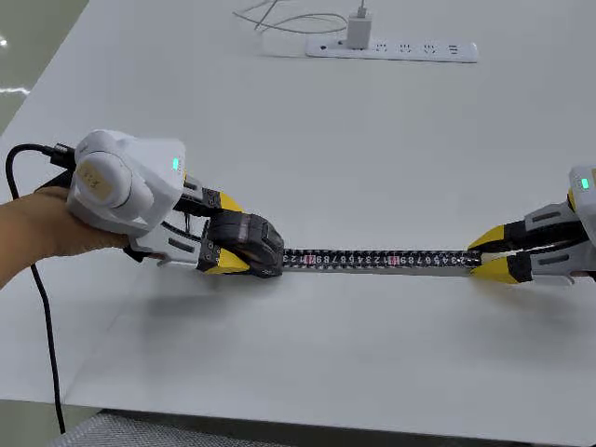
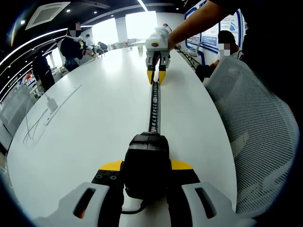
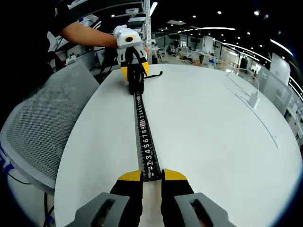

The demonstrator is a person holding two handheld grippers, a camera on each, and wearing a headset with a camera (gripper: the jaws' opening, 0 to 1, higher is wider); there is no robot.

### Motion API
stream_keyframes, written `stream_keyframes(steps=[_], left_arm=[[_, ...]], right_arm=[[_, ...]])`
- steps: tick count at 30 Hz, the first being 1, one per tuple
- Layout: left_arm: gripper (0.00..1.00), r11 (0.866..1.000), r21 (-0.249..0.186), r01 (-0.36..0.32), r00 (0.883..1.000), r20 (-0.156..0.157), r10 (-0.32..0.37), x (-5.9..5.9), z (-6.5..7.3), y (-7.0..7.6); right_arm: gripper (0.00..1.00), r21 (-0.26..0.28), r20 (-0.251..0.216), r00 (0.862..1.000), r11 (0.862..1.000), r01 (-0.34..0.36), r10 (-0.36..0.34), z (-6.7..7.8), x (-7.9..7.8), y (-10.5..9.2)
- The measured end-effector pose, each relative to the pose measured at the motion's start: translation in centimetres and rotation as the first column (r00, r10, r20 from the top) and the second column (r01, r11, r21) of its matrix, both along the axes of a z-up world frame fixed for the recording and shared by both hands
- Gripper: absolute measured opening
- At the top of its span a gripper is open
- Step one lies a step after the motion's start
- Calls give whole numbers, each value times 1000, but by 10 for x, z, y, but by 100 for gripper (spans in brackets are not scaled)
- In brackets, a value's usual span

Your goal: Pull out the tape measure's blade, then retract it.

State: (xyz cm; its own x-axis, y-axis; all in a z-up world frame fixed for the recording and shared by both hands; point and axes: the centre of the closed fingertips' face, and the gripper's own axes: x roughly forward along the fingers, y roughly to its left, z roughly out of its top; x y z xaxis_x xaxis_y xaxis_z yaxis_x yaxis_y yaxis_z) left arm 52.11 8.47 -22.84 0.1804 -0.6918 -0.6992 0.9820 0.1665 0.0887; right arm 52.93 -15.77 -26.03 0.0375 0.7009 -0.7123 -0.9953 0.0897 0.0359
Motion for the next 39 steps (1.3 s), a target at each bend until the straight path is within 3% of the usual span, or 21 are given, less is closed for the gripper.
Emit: stream_keyframes(steps=[7, 10, 14, 21, 27, 32, 33, 35, 39], left_arm=[[30, 1000, 0, -2, 1000, 0, 2, 0, 0, -1], [31, 1000, 12, 14, 1000, 14, -14, 0, -1, 0], [31, 1000, 20, 3, 1000, 1, -3, 0, -1, -1], [33, 999, 18, -32, 999, -4, 32, 2, -3, 1], [41, 994, -18, -104, 994, -30, 104, 4, 0, 2], [43, 986, -42, -164, 986, -39, 162, 1, 5, 9], [42, 980, -37, -196, 980, -49, 194, 1, 4, 12], [43, 974, -57, -221, 974, -67, 217, -3, 5, 13], [47, 964, -62, -260, 964, -71, 256, -8, 7, 15]], right_arm=[[10, -2, -6, 1000, 1000, 6, -6, 0, 0, -1], [11, 7, -43, 998, 999, 48, -48, 0, 0, -2], [11, 0, -46, 997, 999, 54, -54, 0, 0, -2], [12, -3, -46, 997, 998, 68, -68, 0, -1, -4], [16, -6, -44, 994, 995, 95, -95, 2, -1, -10], [25, 9, -65, 981, 983, 182, -181, 8, 2, -14], [26, 24, -80, 976, 979, 205, -202, 10, 2, -13], [25, 29, -68, 975, 976, 216, -213, 13, 2, -14], [33, 35, -90, 957, 960, 278, -274, 17, -1, -12]])
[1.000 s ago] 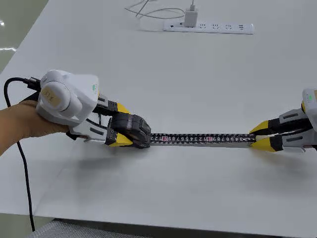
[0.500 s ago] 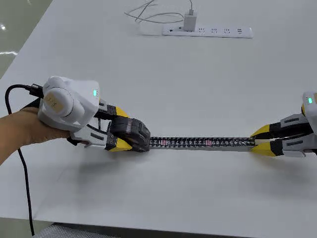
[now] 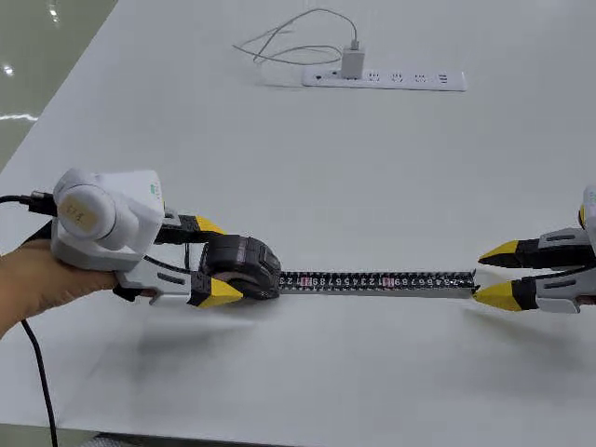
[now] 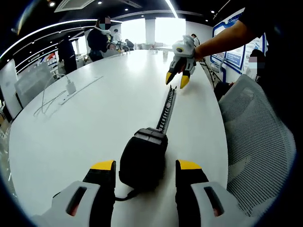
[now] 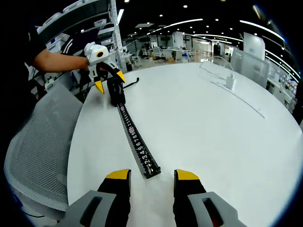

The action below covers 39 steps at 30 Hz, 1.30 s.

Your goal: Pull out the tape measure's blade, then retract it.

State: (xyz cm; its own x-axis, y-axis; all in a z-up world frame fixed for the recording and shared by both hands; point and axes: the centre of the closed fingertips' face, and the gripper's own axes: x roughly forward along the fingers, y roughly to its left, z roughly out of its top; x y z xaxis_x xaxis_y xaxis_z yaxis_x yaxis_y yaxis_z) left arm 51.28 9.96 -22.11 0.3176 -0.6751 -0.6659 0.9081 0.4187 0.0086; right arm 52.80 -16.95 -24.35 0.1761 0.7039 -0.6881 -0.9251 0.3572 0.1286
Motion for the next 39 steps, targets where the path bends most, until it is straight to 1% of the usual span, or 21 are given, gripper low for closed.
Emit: stream_keyframes(steps=[1, 2, 3, 4, 6, 8, 10, 12, 15, 16, 18, 20, 22, 24, 26, 27, 29, 31, 34, 39], left_arm=[[48, 1000, 4, -9, 1000, 0, 9, -2, 0, 0], [49, 1000, 6, -12, 1000, 4, 12, -5, 0, 0], [49, 1000, -1, -20, 1000, 9, 20, -7, 2, 0], [50, 999, -8, -37, 999, 13, 38, -7, 3, -1], [54, 997, -22, -71, 997, 3, 71, -10, 5, -1], [56, 994, -32, -103, 995, 11, 103, -11, 7, 0], [57, 991, -45, -126, 992, 6, 126, -13, 8, 1], [59, 986, -49, -158, 987, -4, 158, -16, 8, 2], [62, 981, -58, -185, 983, -6, 185, -20, 10, 2], [63, 977, -62, -203, 979, -1, 203, -21, 10, 3], [70, 972, -62, -229, 973, 13, 230, -21, 11, 4], [76, 965, -67, -254, 967, 9, 255, -23, 12, 5], [77, 961, -69, -268, 963, 8, 269, -26, 13, 5], [78, 955, -76, -288, 957, 4, 289, -29, 14, 6], [82, 946, -77, -316, 948, 2, 317, -30, 14, 8], [83, 943, -81, -323, 946, 0, 324, -31, 15, 8], [84, 938, -97, -333, 942, -6, 334, -35, 17, 8], [85, 934, -116, -339, 940, -9, 340, -38, 19, 7], [89, 928, -106, -356, 934, -9, 357, -42, 19, 10], [90, 917, -99, -387, 922, -19, 387, -48, 19, 16]], right_arm=[[34, -2, -1, 1000, 1000, 12, -12, 0, -2, 1], [35, 7, -1, 1000, 1000, 15, -15, 1, -5, 2], [35, 21, -10, 1000, 999, 24, -24, 2, -8, 4], [35, 19, -10, 1000, 999, 30, -29, 2, -10, 3], [37, 23, -12, 999, 999, 45, -45, 2, -16, 5], [39, 22, -18, 998, 997, 67, -67, 2, -21, 6], [40, 22, -16, 996, 996, 85, -84, 4, -25, 7], [40, 8, -7, 996, 996, 87, -87, 4, -31, 7], [41, -1, -9, 994, 994, 107, -107, 5, -37, 6], [42, 1, -10, 993, 993, 114, -114, 6, -40, 7], [44, 3, -6, 991, 991, 132, -132, 7, -42, 7], [46, 12, -14, 989, 989, 145, -144, 9, -46, 9], [48, 10, -3, 988, 988, 152, -152, 11, -49, 10], [50, 12, -3, 985, 985, 170, -170, 13, -51, 11], [53, 19, 1, 982, 982, 189, -189, 15, -53, 12], [54, 21, 3, 980, 980, 198, -198, 16, -53, 13], [57, 25, 10, 977, 977, 211, -211, 18, -54, 13], [61, 24, 29, 975, 975, 219, -220, 20, -55, 14], [65, 29, 32, 970, 971, 239, -240, 22, -57, 13], [67, 22, 43, 964, 965, 260, -261, 23, -64, 13]])
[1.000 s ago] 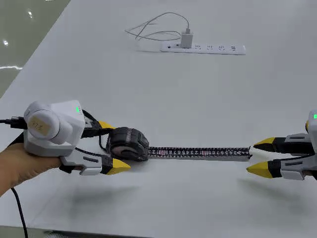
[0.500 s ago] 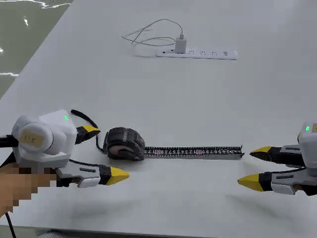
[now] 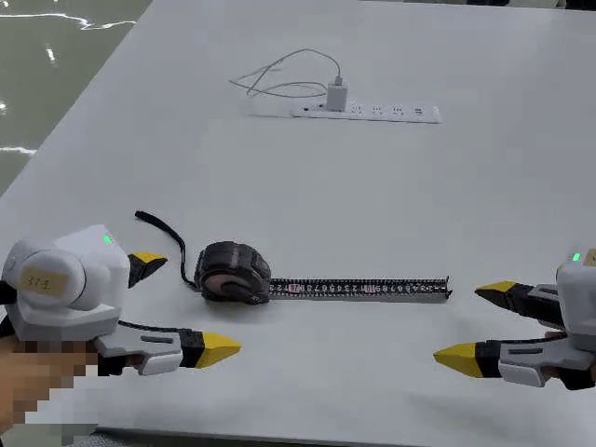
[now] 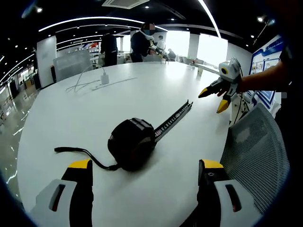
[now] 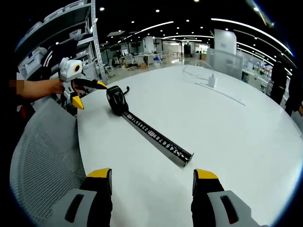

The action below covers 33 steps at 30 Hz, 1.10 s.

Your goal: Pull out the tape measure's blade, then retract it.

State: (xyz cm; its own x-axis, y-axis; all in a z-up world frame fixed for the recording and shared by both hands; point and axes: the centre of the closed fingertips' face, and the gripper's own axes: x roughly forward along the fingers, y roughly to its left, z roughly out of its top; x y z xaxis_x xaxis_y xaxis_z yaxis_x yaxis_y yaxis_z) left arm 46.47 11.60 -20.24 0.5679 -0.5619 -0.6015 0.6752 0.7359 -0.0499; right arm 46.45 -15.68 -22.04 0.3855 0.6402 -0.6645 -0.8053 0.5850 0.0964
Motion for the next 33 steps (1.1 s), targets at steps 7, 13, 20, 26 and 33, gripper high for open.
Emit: stream_keyframes(steps=[7, 13, 20, 26, 33], left_arm=[[93, 999, -4, -53, 999, -5, 53, -8, 3, 8], [93, 996, -4, -85, 996, -7, 85, -13, 5, 12], [94, 993, -19, -116, 993, -5, 115, -14, 12, 12], [94, 992, -6, -127, 992, -3, 127, -17, 19, 12], [95, 989, -17, -144, 989, 12, 144, -16, 31, 12]], right_arm=[[74, 19, 15, 998, 998, 54, -54, 6, -7, 3], [79, 52, 24, 994, 993, 104, -105, 13, -12, 7], [83, 78, 23, 986, 984, 163, -165, 24, -14, 6], [86, 60, 26, 986, 985, 161, -163, 31, -22, 5], [88, 62, 32, 985, 984, 166, -168, 39, -24, 3]])
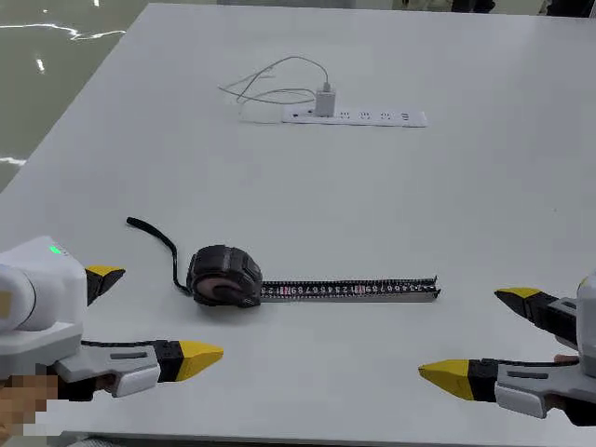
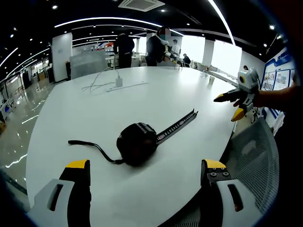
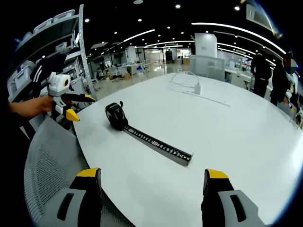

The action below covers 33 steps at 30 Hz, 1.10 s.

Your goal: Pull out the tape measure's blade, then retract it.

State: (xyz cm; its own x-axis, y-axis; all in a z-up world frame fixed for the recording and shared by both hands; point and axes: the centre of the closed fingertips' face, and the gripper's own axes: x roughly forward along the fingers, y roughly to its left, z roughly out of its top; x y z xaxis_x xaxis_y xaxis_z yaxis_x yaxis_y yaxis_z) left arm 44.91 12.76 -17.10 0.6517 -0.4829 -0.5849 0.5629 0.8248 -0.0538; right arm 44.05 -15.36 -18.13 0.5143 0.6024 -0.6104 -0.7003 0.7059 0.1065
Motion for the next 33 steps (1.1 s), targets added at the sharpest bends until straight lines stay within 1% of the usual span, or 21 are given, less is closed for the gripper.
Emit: stream_keyframes(steps=[6, 13, 21, 33], left_arm=[[95, 1000, -6, -13, 1000, 0, 13, -1, 1, 0], [95, 1000, -3, -17, 1000, -1, 17, -3, 1, 2], [94, 1000, 0, -28, 1000, 2, 28, -3, 2, 7], [94, 1000, 1, -31, 1000, -1, 31, -5, 2, 8]], right_arm=[[88, -2, -3, 1000, 1000, 11, -11, -2, -2, -2], [88, -6, -5, 1000, 1000, 18, -18, -4, -2, -5], [88, -3, -5, 1000, 1000, 26, -26, -3, -2, -6], [88, -4, -3, 1000, 1000, 27, -27, -2, -3, -7]])
